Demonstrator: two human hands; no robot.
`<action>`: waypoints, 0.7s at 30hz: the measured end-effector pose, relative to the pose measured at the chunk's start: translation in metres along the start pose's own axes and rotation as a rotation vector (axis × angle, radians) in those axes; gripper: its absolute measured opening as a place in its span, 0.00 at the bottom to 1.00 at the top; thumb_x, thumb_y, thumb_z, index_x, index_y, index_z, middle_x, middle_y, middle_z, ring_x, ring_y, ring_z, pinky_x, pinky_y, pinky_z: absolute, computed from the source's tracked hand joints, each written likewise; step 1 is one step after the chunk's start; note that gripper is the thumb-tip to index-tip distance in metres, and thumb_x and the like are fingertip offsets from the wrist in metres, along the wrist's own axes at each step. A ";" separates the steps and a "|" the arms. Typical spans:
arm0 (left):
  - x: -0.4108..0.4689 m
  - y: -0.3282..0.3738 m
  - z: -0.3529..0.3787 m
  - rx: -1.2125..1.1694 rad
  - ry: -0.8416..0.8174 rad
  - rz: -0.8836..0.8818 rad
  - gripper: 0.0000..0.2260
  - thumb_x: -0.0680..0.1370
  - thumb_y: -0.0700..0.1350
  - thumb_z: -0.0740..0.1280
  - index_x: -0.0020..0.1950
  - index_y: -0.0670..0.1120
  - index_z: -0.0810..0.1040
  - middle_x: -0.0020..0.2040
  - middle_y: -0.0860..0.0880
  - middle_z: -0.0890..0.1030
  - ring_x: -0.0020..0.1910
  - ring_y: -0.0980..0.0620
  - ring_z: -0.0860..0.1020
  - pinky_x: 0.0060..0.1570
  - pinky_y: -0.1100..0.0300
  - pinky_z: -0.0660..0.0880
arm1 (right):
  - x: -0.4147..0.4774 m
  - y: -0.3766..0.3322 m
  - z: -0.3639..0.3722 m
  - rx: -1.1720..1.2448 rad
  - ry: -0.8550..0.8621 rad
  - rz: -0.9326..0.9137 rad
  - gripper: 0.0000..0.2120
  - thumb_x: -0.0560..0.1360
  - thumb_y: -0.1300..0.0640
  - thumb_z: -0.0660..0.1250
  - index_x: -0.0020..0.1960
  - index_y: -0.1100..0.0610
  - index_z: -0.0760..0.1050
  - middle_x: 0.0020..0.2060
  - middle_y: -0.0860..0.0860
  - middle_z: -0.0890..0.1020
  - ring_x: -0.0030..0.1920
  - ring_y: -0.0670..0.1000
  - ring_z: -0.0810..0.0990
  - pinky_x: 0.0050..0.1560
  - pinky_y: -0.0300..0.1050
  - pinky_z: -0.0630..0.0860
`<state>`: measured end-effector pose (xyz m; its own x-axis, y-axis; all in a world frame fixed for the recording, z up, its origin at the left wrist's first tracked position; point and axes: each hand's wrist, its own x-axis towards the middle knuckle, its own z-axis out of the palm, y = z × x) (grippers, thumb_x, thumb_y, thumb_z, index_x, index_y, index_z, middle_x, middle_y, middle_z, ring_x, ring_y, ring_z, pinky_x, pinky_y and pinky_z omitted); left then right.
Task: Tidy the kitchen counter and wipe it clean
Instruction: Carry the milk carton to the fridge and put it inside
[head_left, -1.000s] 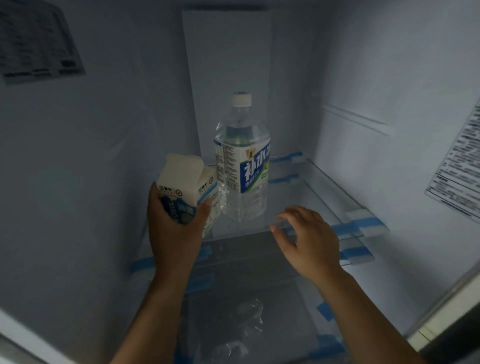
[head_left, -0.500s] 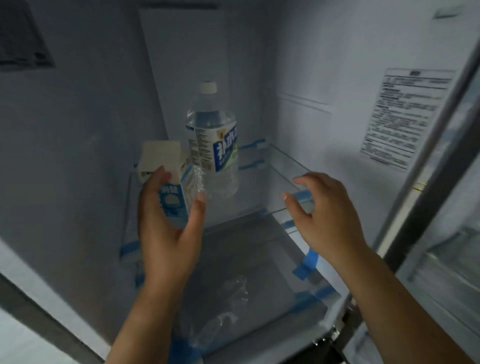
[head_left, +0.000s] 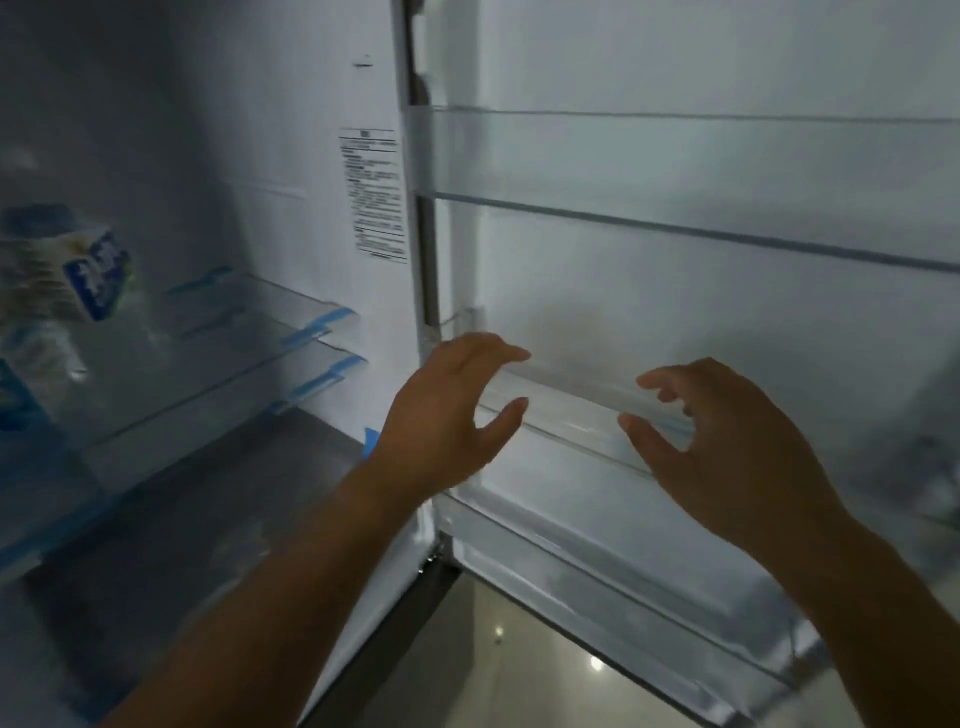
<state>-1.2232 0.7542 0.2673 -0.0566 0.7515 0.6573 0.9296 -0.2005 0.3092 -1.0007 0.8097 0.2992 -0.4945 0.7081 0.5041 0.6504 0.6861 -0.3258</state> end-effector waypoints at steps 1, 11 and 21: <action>0.000 0.012 0.010 0.026 -0.038 0.031 0.18 0.74 0.54 0.63 0.62 0.51 0.74 0.59 0.51 0.77 0.61 0.53 0.72 0.60 0.67 0.64 | -0.010 0.013 -0.011 -0.030 -0.025 0.012 0.16 0.73 0.45 0.65 0.56 0.52 0.73 0.46 0.46 0.74 0.45 0.46 0.71 0.45 0.41 0.68; -0.018 0.043 0.035 0.040 -0.108 0.020 0.22 0.74 0.46 0.68 0.67 0.47 0.70 0.64 0.46 0.73 0.68 0.46 0.67 0.65 0.60 0.62 | -0.075 0.048 -0.054 -0.084 -0.127 0.074 0.15 0.76 0.50 0.63 0.62 0.52 0.71 0.50 0.49 0.77 0.46 0.44 0.71 0.48 0.40 0.70; -0.039 0.043 0.006 0.064 -0.295 -0.030 0.34 0.72 0.46 0.71 0.74 0.44 0.58 0.75 0.42 0.60 0.74 0.42 0.56 0.71 0.46 0.60 | -0.113 0.022 -0.073 -0.113 -0.012 0.097 0.11 0.76 0.55 0.64 0.56 0.56 0.77 0.51 0.53 0.81 0.50 0.52 0.79 0.50 0.38 0.67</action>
<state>-1.1790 0.7198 0.2512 0.0150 0.9086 0.4174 0.9507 -0.1423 0.2757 -0.8883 0.7326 0.2933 -0.4324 0.7725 0.4650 0.7560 0.5917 -0.2800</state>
